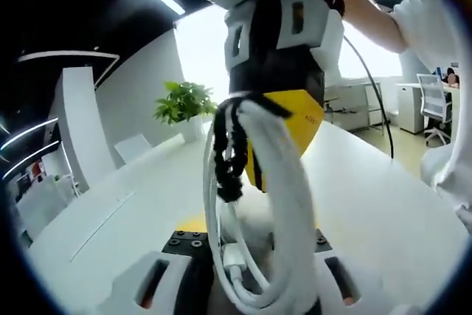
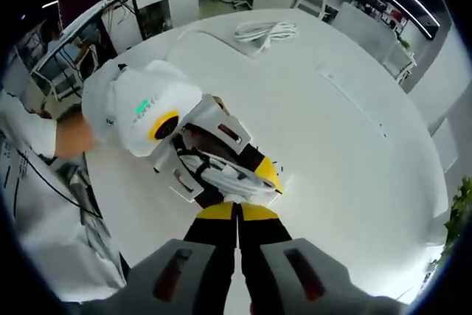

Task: Straighten the power strip on the desk, plug the charger into it

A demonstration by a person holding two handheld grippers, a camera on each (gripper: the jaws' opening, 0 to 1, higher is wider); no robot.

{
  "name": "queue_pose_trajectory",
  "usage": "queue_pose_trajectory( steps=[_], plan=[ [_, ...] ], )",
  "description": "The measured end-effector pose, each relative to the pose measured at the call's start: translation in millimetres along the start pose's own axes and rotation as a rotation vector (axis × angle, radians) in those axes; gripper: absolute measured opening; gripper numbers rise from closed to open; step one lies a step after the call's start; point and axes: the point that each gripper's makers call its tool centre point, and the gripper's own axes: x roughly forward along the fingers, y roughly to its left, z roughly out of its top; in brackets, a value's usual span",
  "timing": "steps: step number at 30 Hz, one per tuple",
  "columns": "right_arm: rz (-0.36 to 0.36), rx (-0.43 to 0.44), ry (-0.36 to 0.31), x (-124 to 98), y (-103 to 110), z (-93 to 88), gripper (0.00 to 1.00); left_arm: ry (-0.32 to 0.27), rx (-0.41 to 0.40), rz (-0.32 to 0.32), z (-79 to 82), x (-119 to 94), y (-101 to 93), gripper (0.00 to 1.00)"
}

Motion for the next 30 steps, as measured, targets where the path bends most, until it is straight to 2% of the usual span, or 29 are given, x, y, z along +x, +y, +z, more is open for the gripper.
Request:
queue_pose_trajectory(
  steps=[4,8,13,19,22,30],
  plan=[
    [-0.004,0.017,-0.021,0,-3,-2.9,0.08,-0.016,-0.016,-0.002,2.9,-1,0.7,0.37],
    [-0.005,-0.001,-0.039,-2,-5,-4.8,0.10,-0.018,-0.010,-0.010,3.2,-1,-1.3,0.41],
    [0.002,-0.003,-0.083,-3,-3,-5.8,0.14,-0.026,-0.012,-0.041,4.8,-3,-6.9,0.49],
    [0.004,0.004,-0.170,-3,-1,-13.4,0.18,-0.027,-0.025,-0.049,5.4,-8,-9.9,0.56],
    [-0.031,-0.015,-0.233,-11,-5,-11.8,0.22,-0.045,-0.043,-0.061,8.6,-15,-12.5,0.61],
    [-0.057,-0.066,-0.314,-19,1,-10.8,0.29,-0.077,-0.119,-0.042,11.1,-41,-14.3,0.69]
  ],
)
